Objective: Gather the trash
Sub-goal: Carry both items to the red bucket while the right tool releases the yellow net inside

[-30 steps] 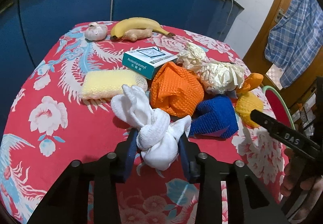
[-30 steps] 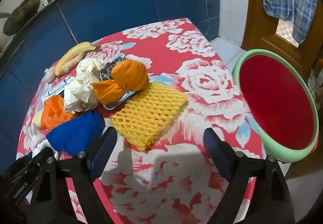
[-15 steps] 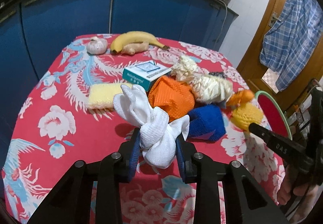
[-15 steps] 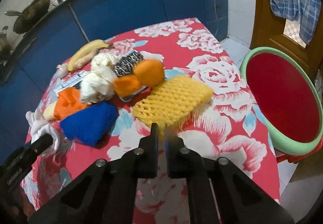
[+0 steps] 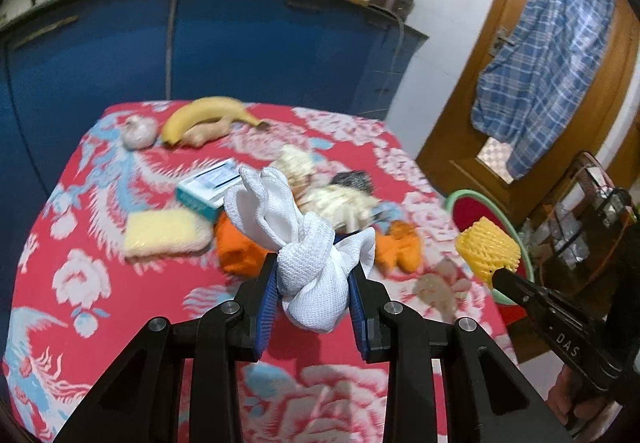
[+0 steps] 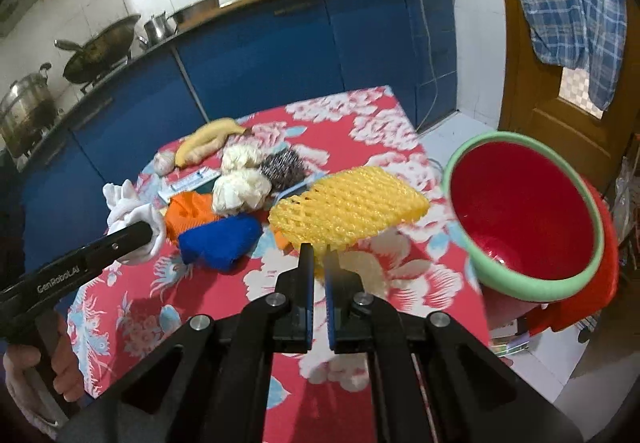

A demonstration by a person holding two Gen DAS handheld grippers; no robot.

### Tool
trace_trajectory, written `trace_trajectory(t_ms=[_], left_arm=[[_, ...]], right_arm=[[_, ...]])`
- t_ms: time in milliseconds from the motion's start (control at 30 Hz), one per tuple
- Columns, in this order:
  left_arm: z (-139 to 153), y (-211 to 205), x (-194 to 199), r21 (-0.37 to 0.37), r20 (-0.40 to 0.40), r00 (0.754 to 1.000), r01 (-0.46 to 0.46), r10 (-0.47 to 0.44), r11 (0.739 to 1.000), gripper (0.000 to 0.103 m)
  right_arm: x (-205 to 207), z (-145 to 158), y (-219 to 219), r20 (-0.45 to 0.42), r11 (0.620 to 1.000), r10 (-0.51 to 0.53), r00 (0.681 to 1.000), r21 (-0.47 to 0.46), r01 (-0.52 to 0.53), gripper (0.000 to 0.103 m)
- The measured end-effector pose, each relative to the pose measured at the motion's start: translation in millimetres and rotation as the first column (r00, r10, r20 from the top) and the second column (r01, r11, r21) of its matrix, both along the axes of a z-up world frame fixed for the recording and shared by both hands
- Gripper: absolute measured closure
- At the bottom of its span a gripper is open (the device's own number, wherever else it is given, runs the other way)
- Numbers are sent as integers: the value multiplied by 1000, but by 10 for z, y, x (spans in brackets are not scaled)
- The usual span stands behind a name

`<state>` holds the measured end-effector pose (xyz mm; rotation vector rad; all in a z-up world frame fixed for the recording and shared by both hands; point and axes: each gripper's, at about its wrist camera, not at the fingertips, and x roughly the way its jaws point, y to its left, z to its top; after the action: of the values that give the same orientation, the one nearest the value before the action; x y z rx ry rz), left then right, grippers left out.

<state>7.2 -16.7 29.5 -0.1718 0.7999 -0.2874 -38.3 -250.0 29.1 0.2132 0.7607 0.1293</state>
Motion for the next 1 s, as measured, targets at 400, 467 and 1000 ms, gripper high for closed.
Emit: trace_trajectory(t_ms=[400, 467, 1000], left_arm=[[264, -718, 219, 25, 42, 987, 153, -153, 988, 70], [282, -865, 258, 31, 42, 983, 179, -181, 983, 70], [40, -2077, 575, 99, -33, 932, 363, -361, 927, 70]], right_arm=[[-116, 151, -573, 28, 993, -121, 992, 2, 121, 96], [-119, 134, -706, 22, 989, -148, 989, 4, 148, 96], [23, -343, -1702, -103, 943, -324, 940, 49, 330, 96]])
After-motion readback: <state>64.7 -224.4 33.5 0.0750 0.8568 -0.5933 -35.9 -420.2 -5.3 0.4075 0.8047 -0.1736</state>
